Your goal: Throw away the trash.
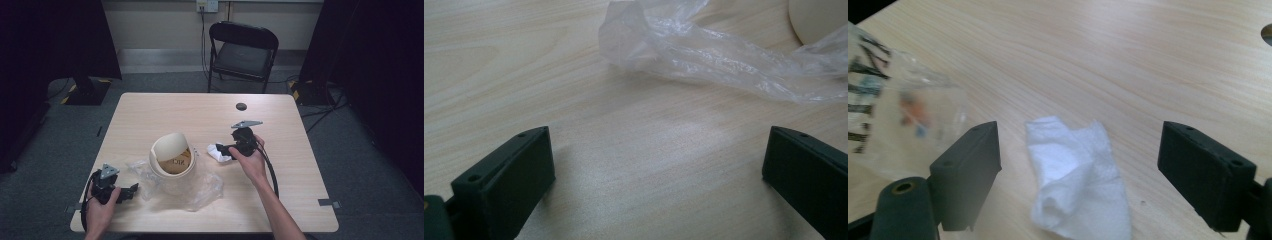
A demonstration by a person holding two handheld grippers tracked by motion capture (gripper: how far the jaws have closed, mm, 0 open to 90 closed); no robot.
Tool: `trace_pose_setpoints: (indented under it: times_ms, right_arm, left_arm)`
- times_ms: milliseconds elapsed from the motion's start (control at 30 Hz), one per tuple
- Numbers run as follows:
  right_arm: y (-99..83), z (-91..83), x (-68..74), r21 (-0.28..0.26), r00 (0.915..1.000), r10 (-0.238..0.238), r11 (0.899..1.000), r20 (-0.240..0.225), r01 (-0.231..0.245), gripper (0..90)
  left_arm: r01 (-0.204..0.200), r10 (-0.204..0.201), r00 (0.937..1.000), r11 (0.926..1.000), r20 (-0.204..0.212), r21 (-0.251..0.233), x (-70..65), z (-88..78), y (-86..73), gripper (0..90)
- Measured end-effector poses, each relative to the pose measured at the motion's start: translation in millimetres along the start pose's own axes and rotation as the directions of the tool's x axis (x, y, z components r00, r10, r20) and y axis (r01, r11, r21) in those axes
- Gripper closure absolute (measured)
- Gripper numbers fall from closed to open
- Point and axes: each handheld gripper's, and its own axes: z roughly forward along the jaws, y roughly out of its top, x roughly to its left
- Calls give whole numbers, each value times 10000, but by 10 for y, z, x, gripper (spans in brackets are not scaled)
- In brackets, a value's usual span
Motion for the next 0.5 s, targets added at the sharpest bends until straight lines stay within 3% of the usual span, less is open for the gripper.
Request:
trace_pose_setpoints:
  times_ms: [500]
  right_arm:
    - [-219, 380, -175, 806, 9992, 389, 9960, 15, -389, 161]
  left_arm:
    - [-16, 16, 10000, 10000, -5, 25, 4, 18, 20, 0]
